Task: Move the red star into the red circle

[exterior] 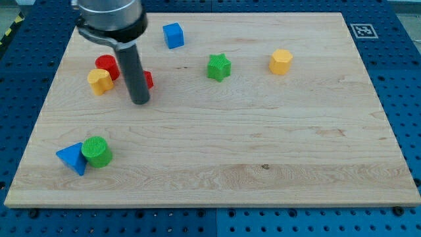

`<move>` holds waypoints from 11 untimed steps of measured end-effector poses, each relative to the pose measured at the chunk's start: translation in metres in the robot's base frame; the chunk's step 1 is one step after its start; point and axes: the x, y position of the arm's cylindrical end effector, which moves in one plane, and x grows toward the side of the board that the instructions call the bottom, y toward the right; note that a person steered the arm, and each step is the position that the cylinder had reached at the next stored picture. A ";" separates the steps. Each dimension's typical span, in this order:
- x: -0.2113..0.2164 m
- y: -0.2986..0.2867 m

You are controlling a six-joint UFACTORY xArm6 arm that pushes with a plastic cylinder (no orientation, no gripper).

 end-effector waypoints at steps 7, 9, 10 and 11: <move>-0.080 -0.002; -0.091 -0.022; -0.115 0.019; -0.125 0.068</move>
